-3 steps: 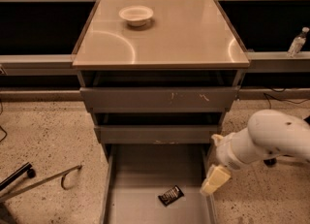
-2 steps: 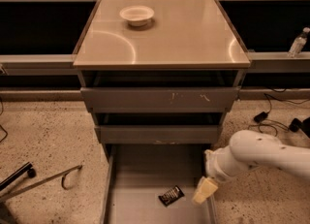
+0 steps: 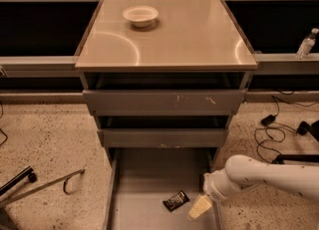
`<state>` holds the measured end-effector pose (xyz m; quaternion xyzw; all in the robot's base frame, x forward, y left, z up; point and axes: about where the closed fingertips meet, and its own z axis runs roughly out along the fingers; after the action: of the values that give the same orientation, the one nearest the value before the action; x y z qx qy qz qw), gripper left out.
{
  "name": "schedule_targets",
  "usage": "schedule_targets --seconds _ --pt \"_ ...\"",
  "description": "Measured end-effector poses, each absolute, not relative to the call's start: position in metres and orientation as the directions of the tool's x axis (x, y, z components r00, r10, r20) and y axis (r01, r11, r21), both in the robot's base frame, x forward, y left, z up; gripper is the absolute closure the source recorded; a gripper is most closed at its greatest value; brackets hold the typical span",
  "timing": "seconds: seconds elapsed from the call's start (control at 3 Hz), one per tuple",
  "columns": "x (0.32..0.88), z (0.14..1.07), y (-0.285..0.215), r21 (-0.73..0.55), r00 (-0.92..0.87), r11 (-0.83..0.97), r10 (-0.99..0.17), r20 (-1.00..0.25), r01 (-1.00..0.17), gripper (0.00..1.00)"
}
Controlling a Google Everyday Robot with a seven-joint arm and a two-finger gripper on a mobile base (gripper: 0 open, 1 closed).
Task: Pick rxbar chocolate from bottom drawer and place on counter
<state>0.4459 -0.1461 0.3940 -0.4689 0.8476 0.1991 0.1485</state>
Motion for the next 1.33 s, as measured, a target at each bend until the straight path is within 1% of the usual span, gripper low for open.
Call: schedule_targets --seconds 0.33,0.67,1.0,1.33 --pt "0.444 0.369 -0.143 0.281 -0.538 0.464 -0.647 -0.54 -0.84 0.0" --pt "0.442 0.347 -0.132 0.339 -0.508 0.38 -0.596 -0.622 -0.86 0.0" --pt "0.442 0.347 -0.132 0.339 -0.508 0.38 -0.596 -0.622 -0.861 0.0" --pt "0.454 0.324 -0.115 0.324 -0.492 0.374 -0.593 -0.637 -0.869 0.0"
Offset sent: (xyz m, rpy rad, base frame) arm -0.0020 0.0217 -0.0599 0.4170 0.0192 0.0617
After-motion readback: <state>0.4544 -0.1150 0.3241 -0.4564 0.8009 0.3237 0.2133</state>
